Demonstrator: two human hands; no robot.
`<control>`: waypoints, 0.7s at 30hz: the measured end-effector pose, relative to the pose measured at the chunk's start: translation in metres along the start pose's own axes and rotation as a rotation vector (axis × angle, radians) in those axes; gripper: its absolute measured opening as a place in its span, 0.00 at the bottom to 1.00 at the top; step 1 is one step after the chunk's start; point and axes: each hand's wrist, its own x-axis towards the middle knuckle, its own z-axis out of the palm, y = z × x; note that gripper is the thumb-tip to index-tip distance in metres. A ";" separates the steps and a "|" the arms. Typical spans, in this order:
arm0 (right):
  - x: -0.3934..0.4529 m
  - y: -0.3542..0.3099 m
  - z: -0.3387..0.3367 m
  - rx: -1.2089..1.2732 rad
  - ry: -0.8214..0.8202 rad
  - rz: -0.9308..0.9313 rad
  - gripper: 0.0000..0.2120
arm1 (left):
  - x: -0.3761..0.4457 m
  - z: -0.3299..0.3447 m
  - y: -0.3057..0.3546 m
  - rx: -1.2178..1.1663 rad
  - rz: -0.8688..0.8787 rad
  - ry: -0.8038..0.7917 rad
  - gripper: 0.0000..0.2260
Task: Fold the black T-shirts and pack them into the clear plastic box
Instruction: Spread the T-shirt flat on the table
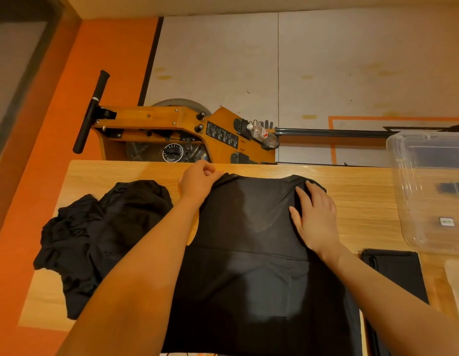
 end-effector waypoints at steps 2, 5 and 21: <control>-0.001 -0.001 0.000 0.013 0.022 0.001 0.26 | -0.001 0.001 -0.001 0.048 0.001 -0.018 0.08; 0.000 -0.005 0.000 0.034 0.088 -0.018 0.24 | -0.003 0.003 0.001 0.097 0.008 -0.017 0.07; 0.052 -0.083 0.007 0.188 0.015 -0.119 0.15 | -0.022 -0.009 -0.015 0.090 -0.015 0.210 0.09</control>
